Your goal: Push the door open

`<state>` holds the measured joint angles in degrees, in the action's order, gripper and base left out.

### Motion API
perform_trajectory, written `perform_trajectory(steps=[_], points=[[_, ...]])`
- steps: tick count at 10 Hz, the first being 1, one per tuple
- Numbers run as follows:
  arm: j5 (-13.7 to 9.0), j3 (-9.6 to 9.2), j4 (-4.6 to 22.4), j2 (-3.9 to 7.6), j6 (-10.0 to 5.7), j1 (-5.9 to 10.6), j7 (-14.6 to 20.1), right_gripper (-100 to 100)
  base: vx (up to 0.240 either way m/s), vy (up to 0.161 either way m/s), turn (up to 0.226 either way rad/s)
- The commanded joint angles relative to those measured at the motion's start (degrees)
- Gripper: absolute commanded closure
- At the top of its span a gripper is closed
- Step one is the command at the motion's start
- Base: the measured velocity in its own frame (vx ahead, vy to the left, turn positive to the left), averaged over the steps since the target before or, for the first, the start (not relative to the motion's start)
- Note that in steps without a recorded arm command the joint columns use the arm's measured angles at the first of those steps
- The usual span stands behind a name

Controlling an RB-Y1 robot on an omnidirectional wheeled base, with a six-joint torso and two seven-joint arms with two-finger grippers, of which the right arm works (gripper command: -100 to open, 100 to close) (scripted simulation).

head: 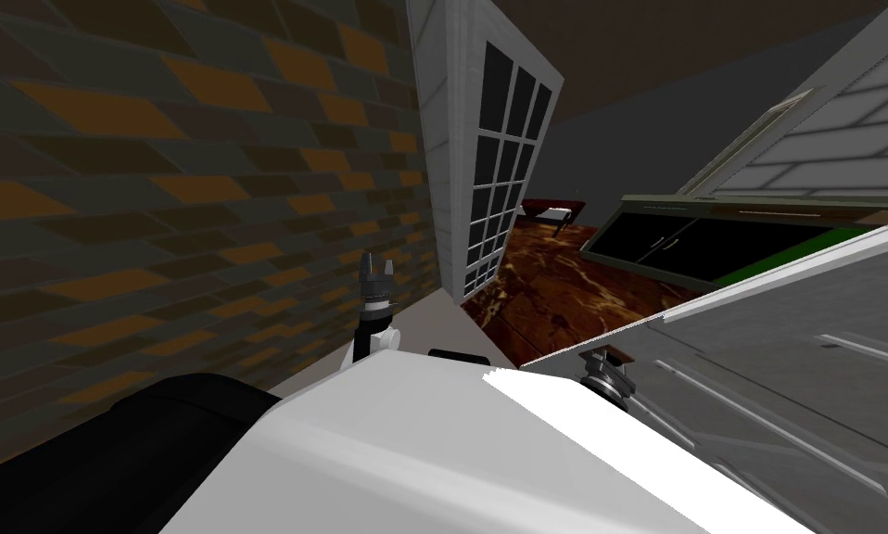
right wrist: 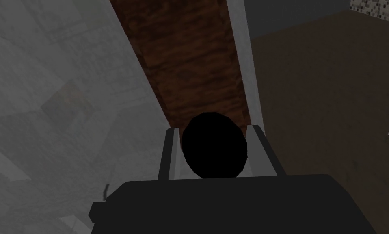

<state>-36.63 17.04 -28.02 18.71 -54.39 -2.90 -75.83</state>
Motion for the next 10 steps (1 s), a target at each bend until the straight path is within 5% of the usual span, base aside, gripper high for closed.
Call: perform_trajectory(steps=[1,10], points=[[-0.81,-0.42,-0.16,0.00,-0.16,0.20,2.86,100,0.041,-0.048,-0.050],[-3.88,-2.91,0.48,-0.56,-0.98,1.70,14.81,100,0.035,-0.032,-0.042]])
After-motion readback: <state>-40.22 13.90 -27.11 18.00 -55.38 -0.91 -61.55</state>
